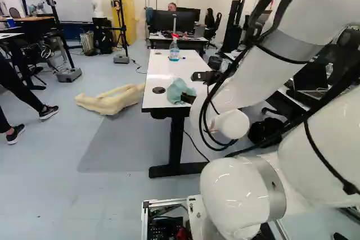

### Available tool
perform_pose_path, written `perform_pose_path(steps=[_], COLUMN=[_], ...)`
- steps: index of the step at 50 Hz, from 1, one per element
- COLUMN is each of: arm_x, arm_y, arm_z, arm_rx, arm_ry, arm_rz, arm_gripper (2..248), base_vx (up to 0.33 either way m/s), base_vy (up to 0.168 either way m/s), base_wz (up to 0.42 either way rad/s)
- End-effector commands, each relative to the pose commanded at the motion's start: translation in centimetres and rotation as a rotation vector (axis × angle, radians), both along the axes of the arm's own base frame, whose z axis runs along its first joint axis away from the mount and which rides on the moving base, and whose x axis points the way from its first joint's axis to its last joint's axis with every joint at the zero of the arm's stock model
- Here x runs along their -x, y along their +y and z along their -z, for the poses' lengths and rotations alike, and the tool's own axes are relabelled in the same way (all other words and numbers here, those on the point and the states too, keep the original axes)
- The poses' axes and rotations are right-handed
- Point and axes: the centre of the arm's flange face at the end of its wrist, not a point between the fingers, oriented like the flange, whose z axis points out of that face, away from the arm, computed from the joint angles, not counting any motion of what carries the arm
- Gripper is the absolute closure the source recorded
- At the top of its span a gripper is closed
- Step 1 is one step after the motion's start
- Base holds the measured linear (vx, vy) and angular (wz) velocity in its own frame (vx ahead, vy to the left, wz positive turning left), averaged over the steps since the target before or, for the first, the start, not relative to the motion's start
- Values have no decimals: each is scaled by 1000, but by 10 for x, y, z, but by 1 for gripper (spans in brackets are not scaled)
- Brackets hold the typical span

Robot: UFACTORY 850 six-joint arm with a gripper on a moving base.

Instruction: Clean the table with the green towel

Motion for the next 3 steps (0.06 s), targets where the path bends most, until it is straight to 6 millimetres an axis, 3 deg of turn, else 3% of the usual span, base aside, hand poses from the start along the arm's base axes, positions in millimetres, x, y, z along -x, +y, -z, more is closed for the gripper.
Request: perform_pose_path(steps=[3], arm_x=[0], arm_y=[0], arm_z=[0], arm_rx=[0], arm_ry=[0], arm_rz=[0], arm_gripper=[3], base_vx=[0], base_vy=[0], base_wz=[0])
